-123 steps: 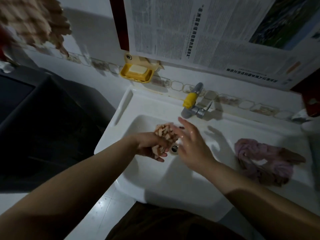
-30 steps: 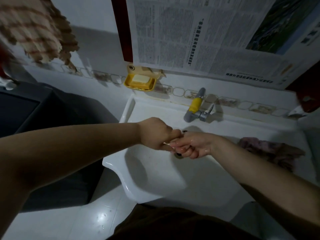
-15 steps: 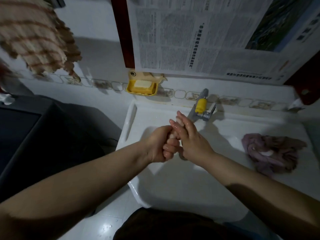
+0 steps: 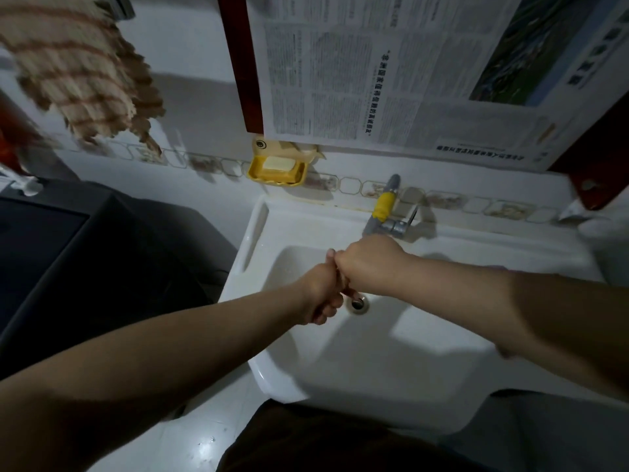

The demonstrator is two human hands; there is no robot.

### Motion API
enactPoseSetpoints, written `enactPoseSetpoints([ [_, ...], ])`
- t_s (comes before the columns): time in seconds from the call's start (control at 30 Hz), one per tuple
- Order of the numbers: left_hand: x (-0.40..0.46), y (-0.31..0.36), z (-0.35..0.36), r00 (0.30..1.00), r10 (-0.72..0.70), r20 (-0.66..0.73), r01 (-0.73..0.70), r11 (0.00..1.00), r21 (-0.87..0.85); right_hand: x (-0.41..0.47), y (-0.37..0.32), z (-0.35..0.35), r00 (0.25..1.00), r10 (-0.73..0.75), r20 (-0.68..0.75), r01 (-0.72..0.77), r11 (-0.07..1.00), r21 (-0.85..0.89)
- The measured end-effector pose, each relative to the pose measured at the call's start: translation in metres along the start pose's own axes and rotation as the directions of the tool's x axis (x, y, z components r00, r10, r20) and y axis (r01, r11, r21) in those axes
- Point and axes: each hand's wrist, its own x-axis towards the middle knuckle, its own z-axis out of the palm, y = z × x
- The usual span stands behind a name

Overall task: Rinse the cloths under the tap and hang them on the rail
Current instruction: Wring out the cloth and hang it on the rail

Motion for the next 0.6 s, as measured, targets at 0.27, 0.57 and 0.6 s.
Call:
enactPoseSetpoints([
  [0.27,0.013,-0.024,0.006,0.777,0.585,-0.234,-0.367,0.722,0.586,-0.005,-0.008,0.028,0.985,0.065,0.158,-0.128,0.891,0.436],
  [0.57,0.006,-0.027,0.012,0.765,0.636,-0.101,-0.281,0.470,0.837,-0.025,-0.020,0.048,0.918,0.057,0.392,-0.378,0.422,0.824],
  [0.6,0.006,-0.027,0.011,0.757,0.647,-0.091,-0.278,0.446,0.851,-0.027,-0.020,0.047,0.918,0.057,0.393,-0.385,0.375,0.843],
])
